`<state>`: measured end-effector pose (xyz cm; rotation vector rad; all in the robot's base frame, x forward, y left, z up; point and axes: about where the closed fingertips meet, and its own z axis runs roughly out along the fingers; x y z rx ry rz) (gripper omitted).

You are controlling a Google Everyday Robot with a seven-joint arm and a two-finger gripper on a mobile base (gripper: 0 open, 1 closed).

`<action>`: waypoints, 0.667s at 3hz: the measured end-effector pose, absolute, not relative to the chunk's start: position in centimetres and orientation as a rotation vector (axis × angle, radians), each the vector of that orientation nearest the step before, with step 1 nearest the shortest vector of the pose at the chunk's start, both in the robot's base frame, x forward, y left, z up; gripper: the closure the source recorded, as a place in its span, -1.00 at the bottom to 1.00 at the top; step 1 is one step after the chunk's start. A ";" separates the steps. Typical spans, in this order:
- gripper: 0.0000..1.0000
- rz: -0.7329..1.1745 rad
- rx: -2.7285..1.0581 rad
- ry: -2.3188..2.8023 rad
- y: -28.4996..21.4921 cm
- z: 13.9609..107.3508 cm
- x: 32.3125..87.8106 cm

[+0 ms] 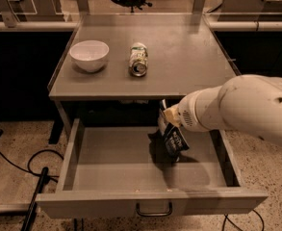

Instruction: Place blue chip bag into top drawer

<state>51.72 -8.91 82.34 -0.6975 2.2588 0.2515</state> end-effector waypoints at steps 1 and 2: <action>1.00 0.178 -0.774 2.301 -6.7 80.2 50.8; 1.00 0.078 -0.923 2.347 -3.1 77.2 48.2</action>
Offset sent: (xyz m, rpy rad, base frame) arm -0.0310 0.0529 -0.0753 -0.5903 -0.0018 0.0640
